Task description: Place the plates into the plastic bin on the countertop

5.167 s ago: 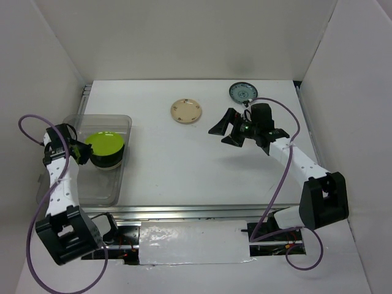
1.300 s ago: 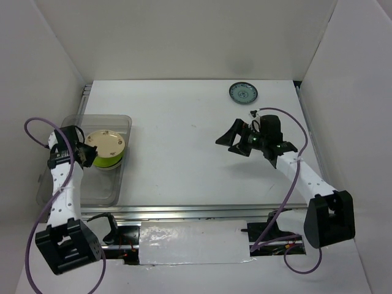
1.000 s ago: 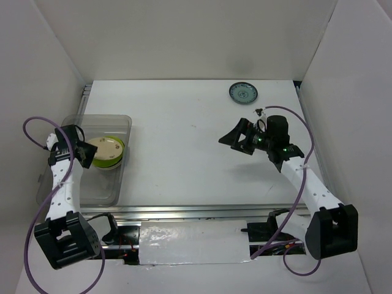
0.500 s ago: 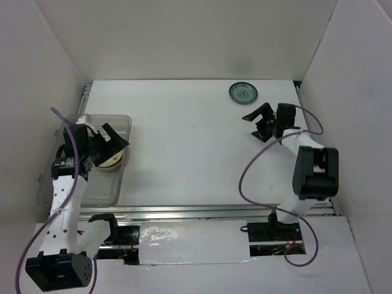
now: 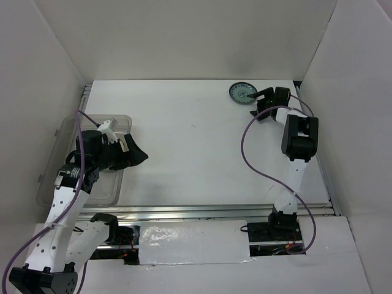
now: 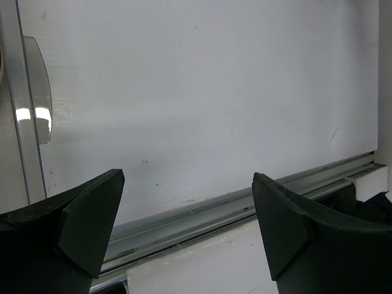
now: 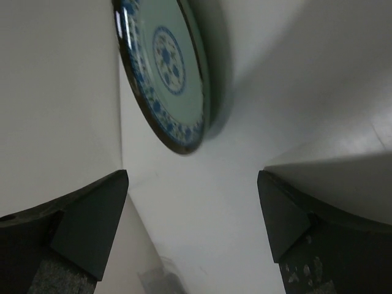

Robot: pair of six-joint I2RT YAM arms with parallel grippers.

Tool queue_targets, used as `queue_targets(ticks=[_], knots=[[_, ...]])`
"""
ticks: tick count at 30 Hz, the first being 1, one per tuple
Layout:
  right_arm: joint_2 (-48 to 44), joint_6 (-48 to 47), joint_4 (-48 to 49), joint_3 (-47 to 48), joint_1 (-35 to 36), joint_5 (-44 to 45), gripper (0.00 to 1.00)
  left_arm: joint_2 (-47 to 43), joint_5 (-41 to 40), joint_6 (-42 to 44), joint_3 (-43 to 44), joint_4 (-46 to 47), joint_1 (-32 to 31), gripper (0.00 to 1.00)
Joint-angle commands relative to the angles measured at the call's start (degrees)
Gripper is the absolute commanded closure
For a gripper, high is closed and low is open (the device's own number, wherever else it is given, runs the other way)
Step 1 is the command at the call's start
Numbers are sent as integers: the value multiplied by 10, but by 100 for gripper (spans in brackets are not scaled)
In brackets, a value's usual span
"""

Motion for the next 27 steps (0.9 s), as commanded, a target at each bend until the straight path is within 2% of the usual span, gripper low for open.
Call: queue_targets(ticks=[1, 4, 6, 7, 10, 12, 13, 15, 18, 20, 21, 22, 23, 24, 25, 27], knots=[[69, 42, -53, 78, 3, 13, 6, -2, -1, 13, -11, 16, -7, 1], [111, 45, -106, 149, 7, 20, 13, 3, -11, 13, -5, 10, -8, 1], [118, 49, -111, 179, 10, 27, 23, 2, -4, 8, -4, 13, -10, 1], [133, 49, -121, 195, 11, 33, 31, 0, -3, 6, -4, 18, -10, 1], [169, 44, -182, 277, 13, 41, 43, -4, -4, 4, -7, 22, -10, 1], [170, 44, -186, 286, 15, 49, 63, 2, -18, 10, -4, 18, -10, 1], [166, 45, -184, 285, 16, 52, 86, 3, -23, 11, -4, 17, -11, 1], [156, 42, -187, 278, 15, 55, 100, 10, -26, 14, -1, 17, -10, 1], [110, 5, -183, 227, 24, 85, 100, 19, -33, 8, -1, 20, -10, 1], [28, -44, -192, 164, 37, 121, 100, 26, -39, 3, 7, 22, -10, 1], [-5, -63, -211, 140, 57, 168, 100, 29, -40, -3, 11, 26, -10, 1], [-76, -89, -215, 115, 71, 193, 100, 32, -34, -8, 24, 31, -11, 1], [-112, -145, -250, 80, 80, 207, 100, 43, -28, -13, 34, 39, -12, 1], [-141, -169, -273, 71, 107, 268, 100, 50, -19, -21, 44, 46, -13, 1], [-202, -196, -290, 57, 149, 290, 100, 56, 6, -23, 54, 64, -14, 1], [-253, -246, -319, 3, 185, 312, 100, 95, 45, -23, 86, 85, -18, 1]])
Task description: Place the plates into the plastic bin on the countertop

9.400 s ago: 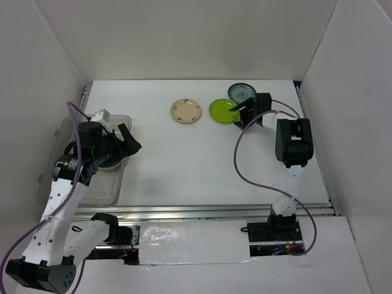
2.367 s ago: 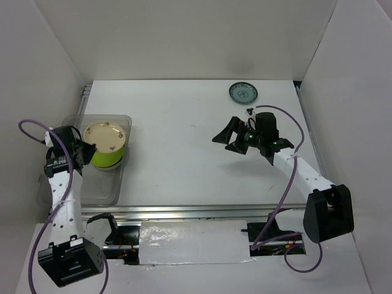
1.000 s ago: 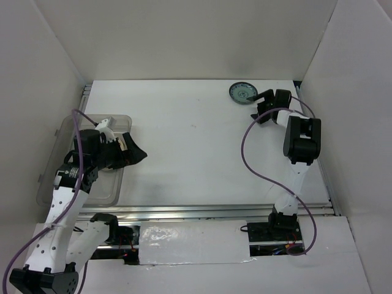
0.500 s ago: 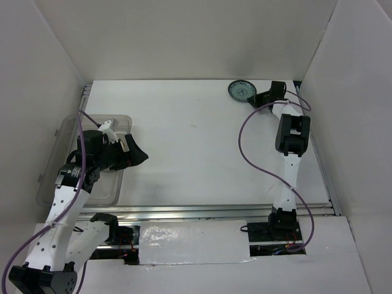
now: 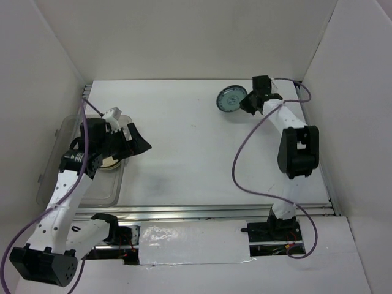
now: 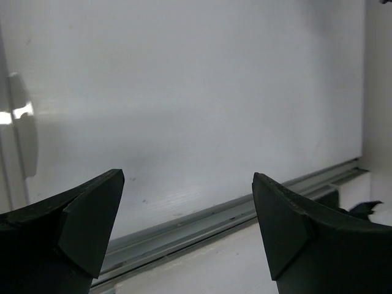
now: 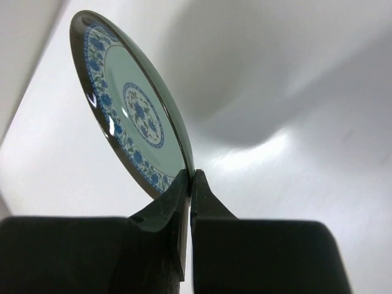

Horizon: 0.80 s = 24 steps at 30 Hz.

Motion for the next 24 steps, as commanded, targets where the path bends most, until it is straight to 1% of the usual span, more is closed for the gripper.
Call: queue_targets(ticks=[1, 2, 3, 4, 5, 6, 7, 8, 10, 11, 13, 14, 15, 17, 18, 20, 21, 22, 23, 24], knots=[[-170, -128, -42, -50, 103, 72, 100, 56, 108, -6, 74, 93, -10, 1], [-190, -142, -42, -89, 115, 55, 100, 73, 132, -3, 87, 105, -11, 1], [-219, -149, -39, -104, 125, 33, 100, 93, 146, 1, 99, 111, -18, 1], [-231, -162, -34, -133, 146, -45, 100, 131, 152, 4, 128, 110, -22, 1], [-243, -172, -27, -147, 153, -95, 100, 149, 157, 8, 144, 109, -25, 1], [-255, -177, 5, -161, 161, -146, 100, 169, 155, 10, 156, 109, -32, 1], [-278, -178, 23, -191, 168, -230, 100, 203, 155, 14, 184, 101, -35, 1], [-291, -168, 51, -200, 185, -253, 100, 218, 159, 16, 192, 96, -40, 1], [-311, -164, 63, -208, 197, -310, 100, 249, 152, 15, 213, 91, -46, 1], [-318, -158, 72, -212, 203, -320, 100, 254, 127, 15, 217, 84, -53, 1], [-338, -143, 90, -226, 201, -345, 100, 264, 105, 13, 222, 80, -56, 2], [-340, -140, 96, -230, 203, -357, 100, 266, 100, 14, 224, 73, -59, 4], [-343, -137, 99, -232, 203, -368, 100, 268, 99, 14, 223, 70, -60, 8], [-342, -125, 116, -240, 201, -396, 100, 272, 93, 11, 219, 69, -68, 8], [-339, -121, 125, -247, 201, -408, 100, 270, 93, 11, 212, 76, -69, 14], [-331, -109, 134, -247, 203, -420, 100, 269, 91, 9, 207, 77, -76, 17], [-329, -107, 140, -248, 206, -424, 100, 269, 86, 8, 204, 81, -78, 25], [-325, -100, 145, -249, 206, -428, 100, 270, 86, 8, 203, 83, -78, 30], [-318, -97, 154, -251, 206, -437, 100, 271, 86, 7, 202, 84, -80, 37], [-316, -90, 161, -257, 209, -437, 100, 275, 83, 9, 205, 82, -81, 41]])
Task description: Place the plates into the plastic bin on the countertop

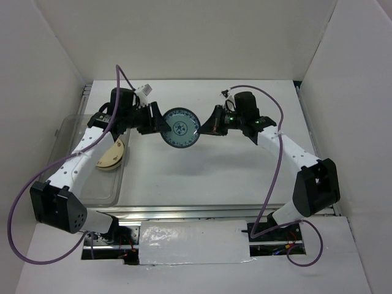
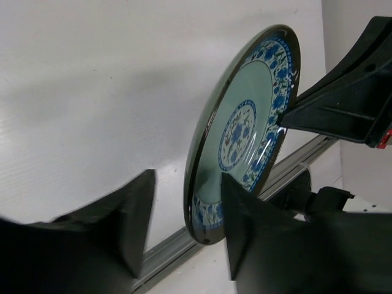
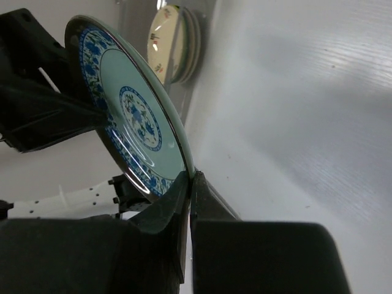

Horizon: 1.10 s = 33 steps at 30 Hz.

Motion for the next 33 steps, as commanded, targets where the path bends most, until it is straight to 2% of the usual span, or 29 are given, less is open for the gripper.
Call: queue_targets(ticks=[1, 2, 3, 4, 5, 8, 9, 11, 12, 13, 15, 17, 20, 23, 29, 30, 33], knots=[[-8, 26, 79, -11, 11, -46, 100, 2, -8, 13, 7, 14, -4, 48], [-7, 29, 83, -15, 13, -46, 100, 5, -9, 15, 9, 14, -4, 64], [-6, 30, 85, -17, 15, -48, 100, 11, -7, 17, 17, 8, -4, 75], [-6, 30, 91, -18, 15, -51, 100, 12, -10, 19, 21, 3, -4, 90], [-5, 33, 91, -20, 14, -53, 71, 14, -18, 18, 27, -2, -4, 100], [-30, 36, 77, -49, -4, -17, 0, -3, -104, -14, 35, -23, 7, 100], [-45, 38, 69, -81, -11, 37, 0, -24, -129, -47, 26, -30, 20, 100], [-101, 40, 31, -116, -20, 127, 0, -54, -187, -85, 3, -44, 90, 100], [-122, 31, 14, -142, -14, 176, 0, -91, -196, -104, -36, -44, 121, 100], [-141, 26, -11, -150, -5, 247, 0, -111, -196, -134, -57, -39, 199, 100], [-189, 10, -31, -178, 10, 272, 0, -164, -175, -155, -129, -15, 273, 100], [-223, 1, -55, -198, 15, 285, 0, -194, -155, -171, -178, 0, 380, 100], [-255, -5, -60, -213, 17, 281, 0, -197, -147, -176, -225, 30, 416, 100], [-277, -1, -69, -227, 29, 301, 0, -151, -157, -174, -243, 36, 435, 100], [-301, -6, -86, -224, 57, 312, 0, -113, -177, -162, -241, 37, 444, 100], [-303, -7, -95, -222, 64, 327, 0, -111, -183, -157, -237, 27, 445, 97], [-319, -6, -113, -212, 81, 356, 0, -116, -177, -144, -229, 22, 446, 48]])
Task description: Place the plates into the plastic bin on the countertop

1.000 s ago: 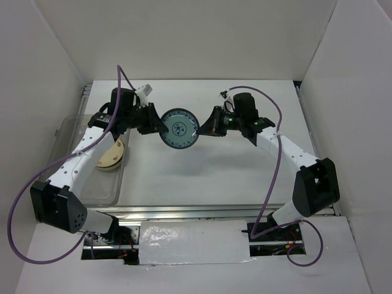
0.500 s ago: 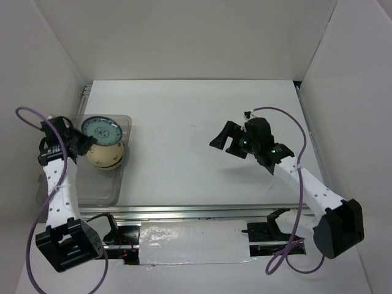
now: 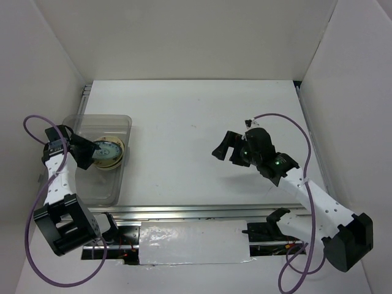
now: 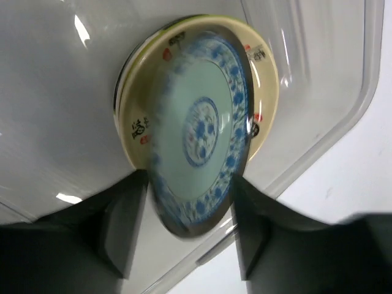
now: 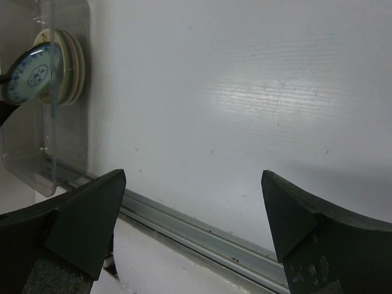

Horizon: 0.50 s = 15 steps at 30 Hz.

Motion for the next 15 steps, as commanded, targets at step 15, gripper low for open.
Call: queue_targets(ticks=[15], knots=[[-132, -41, -182, 101, 119, 179, 0, -122, -55, 212, 122, -218, -115, 1]])
